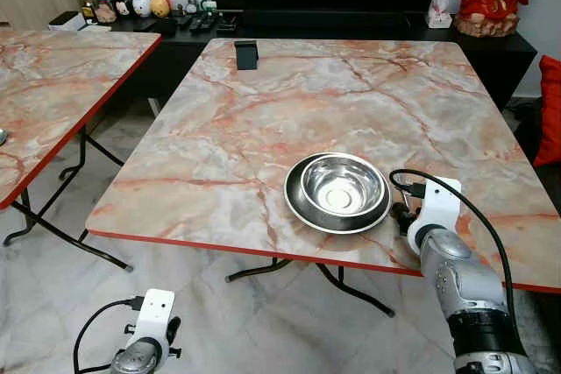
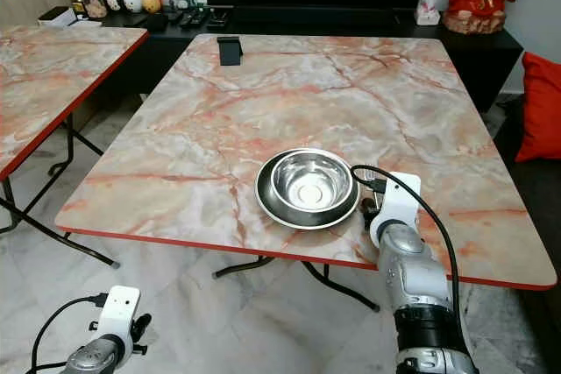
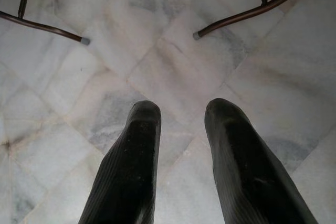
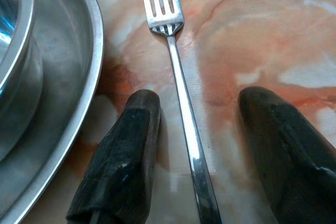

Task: Setting the table

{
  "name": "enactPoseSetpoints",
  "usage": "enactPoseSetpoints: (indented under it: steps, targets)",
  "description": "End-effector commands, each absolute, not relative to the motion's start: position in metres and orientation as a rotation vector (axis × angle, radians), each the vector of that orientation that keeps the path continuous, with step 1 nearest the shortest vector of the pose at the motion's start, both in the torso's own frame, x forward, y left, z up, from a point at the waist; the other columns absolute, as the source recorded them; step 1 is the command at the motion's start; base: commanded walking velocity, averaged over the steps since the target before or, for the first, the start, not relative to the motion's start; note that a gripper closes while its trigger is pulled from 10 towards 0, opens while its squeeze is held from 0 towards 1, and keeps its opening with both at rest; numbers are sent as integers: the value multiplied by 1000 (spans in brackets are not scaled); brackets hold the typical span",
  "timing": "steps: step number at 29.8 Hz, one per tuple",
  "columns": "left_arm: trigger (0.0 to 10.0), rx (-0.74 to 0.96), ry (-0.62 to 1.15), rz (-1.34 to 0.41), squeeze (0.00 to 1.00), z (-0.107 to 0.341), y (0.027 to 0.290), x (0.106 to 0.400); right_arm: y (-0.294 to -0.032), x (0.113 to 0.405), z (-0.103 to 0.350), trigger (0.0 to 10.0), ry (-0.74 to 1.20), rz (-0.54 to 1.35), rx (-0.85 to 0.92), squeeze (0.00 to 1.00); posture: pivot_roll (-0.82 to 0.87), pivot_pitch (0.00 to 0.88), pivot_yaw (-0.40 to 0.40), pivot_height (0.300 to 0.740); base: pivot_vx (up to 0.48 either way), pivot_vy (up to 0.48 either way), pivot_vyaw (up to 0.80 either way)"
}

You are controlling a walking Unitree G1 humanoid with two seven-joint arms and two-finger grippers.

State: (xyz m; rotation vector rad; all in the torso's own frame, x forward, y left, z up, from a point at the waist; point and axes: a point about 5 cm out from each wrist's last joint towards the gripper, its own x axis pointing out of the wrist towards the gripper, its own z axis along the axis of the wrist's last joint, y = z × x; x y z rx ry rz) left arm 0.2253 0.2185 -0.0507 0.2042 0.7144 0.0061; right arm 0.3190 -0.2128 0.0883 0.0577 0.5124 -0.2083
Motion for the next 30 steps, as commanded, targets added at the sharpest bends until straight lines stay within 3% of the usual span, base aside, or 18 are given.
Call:
enactPoseSetpoints:
  steps: [1, 7, 25, 30]
  targets:
    - [10000, 220, 736, -7, 0, -53, 217, 223, -212, 315, 90, 10000, 531, -188, 54, 0, -14, 0, 31, 740, 0, 0, 0]
    - [10000, 218, 735, -12, 0, -53, 215, 224, -228, 313, 105, 10000, 460, -254, -3, 0, -24, 0, 35, 740, 0, 0, 0]
    - [10000, 221, 737, -21, 0, -53, 213, 224, -232, 314, 128, 10000, 291, -262, 112, 0, -21, 0, 37, 740, 0, 0, 0]
    - [10000, 220, 740, -22, 0, -54, 213, 223, -257, 304, 125, 10000, 342, -296, -34, 0, -24, 0, 37, 740, 0, 0, 0]
